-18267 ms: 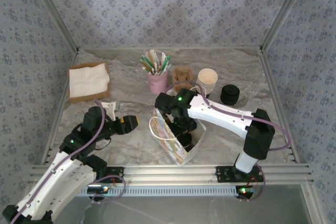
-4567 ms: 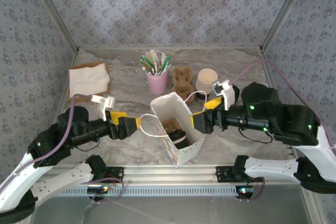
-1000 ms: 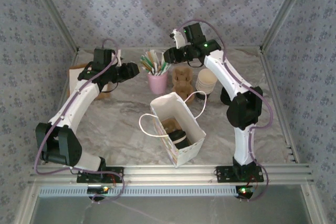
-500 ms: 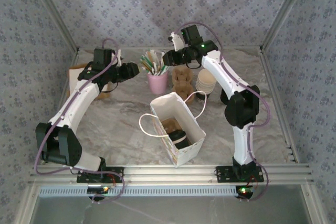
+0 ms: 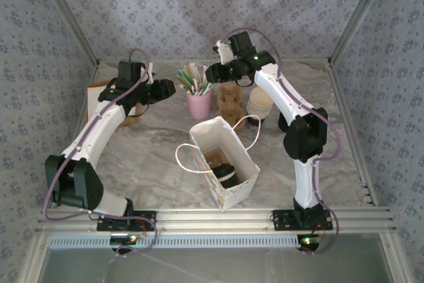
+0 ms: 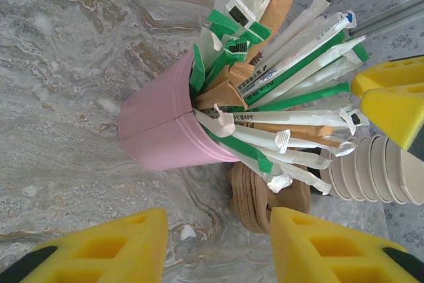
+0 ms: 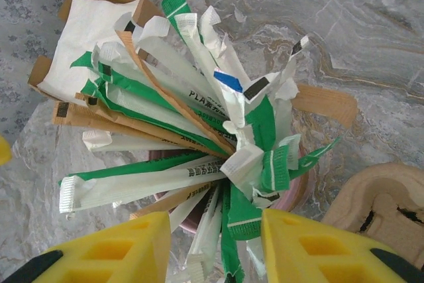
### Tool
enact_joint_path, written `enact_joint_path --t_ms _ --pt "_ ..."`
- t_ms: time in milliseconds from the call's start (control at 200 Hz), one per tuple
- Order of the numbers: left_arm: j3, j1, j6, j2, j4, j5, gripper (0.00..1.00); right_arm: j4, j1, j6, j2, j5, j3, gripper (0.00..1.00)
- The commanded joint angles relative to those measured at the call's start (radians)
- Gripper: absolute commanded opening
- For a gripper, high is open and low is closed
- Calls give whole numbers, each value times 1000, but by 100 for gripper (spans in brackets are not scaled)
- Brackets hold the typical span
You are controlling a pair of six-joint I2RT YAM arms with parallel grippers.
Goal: Pack the takeout coffee
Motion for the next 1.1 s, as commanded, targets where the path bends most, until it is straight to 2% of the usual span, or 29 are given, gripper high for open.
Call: enact_joint_path --t_ms 0,250,500,620,889,994,1094 --pt "4 1 19 -1 28 -2 44 16 -10 14 -22 25 8 41" --pt "4 1 22 2 26 1 44 -7 -7 15 5 9 28 34" --pt "3 2 23 4 28 2 44 -20 3 10 12 -6 36 31" --pt "4 2 23 4 31 3 44 -25 4 10 17 -9 49 23" --pt "3 2 25 2 29 4 43 -35 4 13 34 -12 74 14" --pt "2 2 26 -3 28 4 43 -37 6 15 36 -11 78 15" --pt "2 2 27 -6 26 5 43 -43 6 18 41 -5 80 28"
